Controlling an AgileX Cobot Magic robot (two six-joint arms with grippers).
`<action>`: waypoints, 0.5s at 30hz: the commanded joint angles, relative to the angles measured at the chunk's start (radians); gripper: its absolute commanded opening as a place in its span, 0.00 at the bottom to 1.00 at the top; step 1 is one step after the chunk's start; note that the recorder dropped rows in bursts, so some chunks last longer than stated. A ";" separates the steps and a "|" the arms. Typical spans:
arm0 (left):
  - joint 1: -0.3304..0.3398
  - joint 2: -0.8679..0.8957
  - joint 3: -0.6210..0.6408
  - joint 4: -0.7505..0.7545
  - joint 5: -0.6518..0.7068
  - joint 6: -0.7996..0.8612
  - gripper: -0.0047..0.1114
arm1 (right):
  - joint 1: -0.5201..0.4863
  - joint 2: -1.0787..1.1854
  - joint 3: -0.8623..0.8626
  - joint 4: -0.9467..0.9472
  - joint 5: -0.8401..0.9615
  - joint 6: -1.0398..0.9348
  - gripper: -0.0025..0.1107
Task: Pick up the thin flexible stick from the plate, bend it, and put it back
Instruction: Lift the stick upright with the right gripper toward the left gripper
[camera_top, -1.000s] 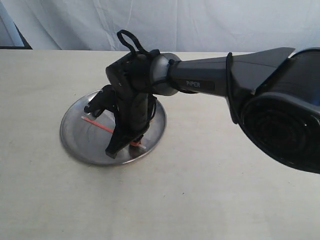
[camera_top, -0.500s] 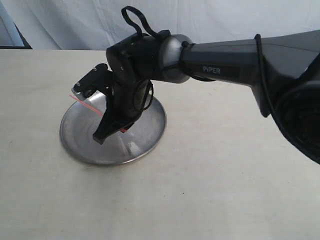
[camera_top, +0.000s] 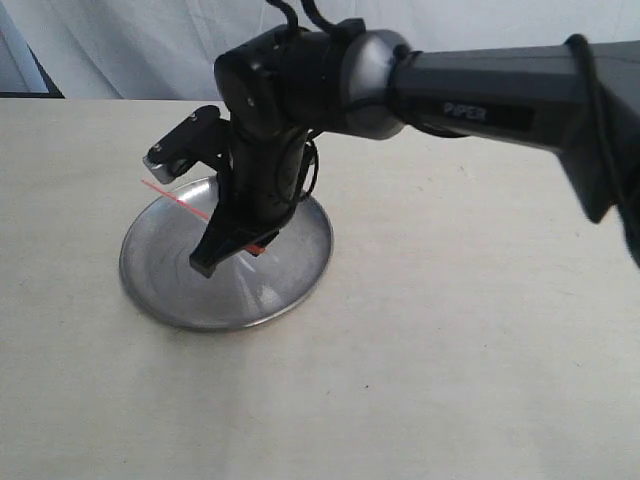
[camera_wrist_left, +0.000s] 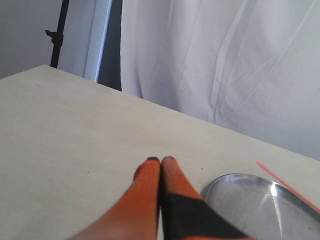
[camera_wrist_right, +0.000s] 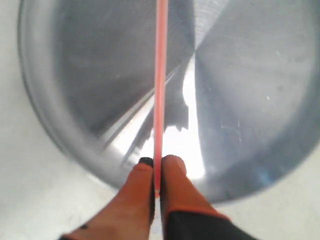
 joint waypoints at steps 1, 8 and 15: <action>0.000 -0.005 0.004 0.001 -0.005 -0.001 0.04 | -0.009 -0.135 0.148 -0.001 -0.033 0.000 0.02; 0.000 -0.005 0.004 0.001 -0.005 -0.001 0.04 | -0.009 -0.404 0.487 0.077 -0.144 -0.015 0.02; 0.000 -0.005 0.004 -0.166 -0.631 -0.089 0.04 | -0.009 -0.733 0.810 0.669 -0.174 -0.437 0.02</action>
